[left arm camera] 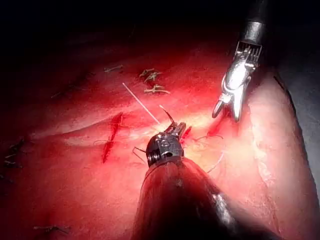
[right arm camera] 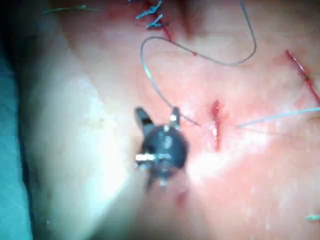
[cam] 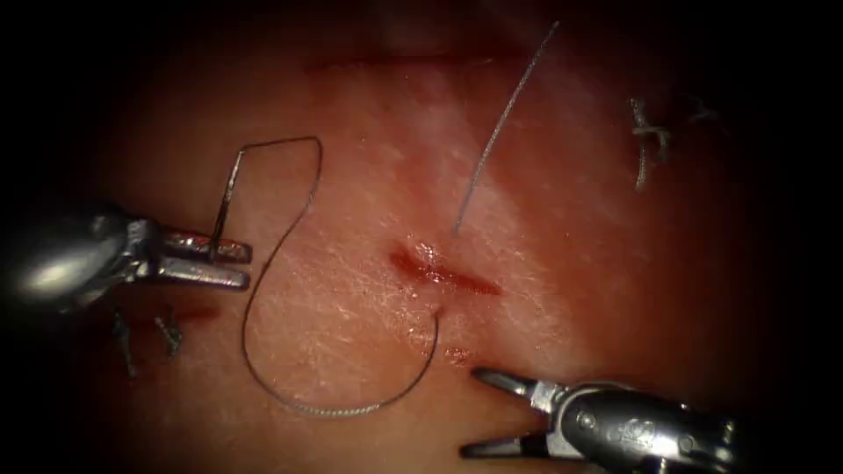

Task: Wound Closure

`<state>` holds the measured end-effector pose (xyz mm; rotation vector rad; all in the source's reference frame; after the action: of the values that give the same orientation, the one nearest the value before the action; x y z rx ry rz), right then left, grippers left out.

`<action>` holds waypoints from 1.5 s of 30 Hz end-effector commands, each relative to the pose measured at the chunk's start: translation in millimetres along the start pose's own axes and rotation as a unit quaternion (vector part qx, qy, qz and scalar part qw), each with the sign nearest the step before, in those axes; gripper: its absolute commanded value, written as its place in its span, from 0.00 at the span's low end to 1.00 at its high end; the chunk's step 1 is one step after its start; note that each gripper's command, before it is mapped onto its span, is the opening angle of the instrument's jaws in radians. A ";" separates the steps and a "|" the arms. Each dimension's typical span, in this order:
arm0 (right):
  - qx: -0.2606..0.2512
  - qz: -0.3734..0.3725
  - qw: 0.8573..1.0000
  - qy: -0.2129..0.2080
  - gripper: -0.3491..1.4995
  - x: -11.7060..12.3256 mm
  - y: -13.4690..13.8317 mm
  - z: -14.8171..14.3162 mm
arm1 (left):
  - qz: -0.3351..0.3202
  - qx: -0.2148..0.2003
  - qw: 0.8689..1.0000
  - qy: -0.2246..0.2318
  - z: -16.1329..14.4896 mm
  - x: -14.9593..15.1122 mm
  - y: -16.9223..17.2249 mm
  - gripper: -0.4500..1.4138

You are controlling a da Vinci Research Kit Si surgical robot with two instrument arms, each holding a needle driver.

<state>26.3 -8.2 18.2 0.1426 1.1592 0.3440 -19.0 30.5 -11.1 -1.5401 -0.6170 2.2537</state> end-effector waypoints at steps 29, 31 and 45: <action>0.049 -0.115 0.991 -0.056 0.00 -3.3 -0.3 7.0 | 0.003 0.004 1.000 0.001 1.4 -0.7 -0.2 0.00; 0.054 -0.115 0.990 -0.055 0.00 -3.0 -0.7 6.9 | 0.003 0.004 1.000 0.001 1.4 -0.7 -0.2 0.00; 0.074 -0.115 0.989 -0.053 0.00 -1.3 -2.3 5.9 | 0.003 0.004 1.000 0.001 1.4 -0.7 -0.2 0.00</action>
<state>31.0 -10.1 20.5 0.1512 1.0797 0.0465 -19.6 30.0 -10.5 -1.5388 -0.6031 2.2564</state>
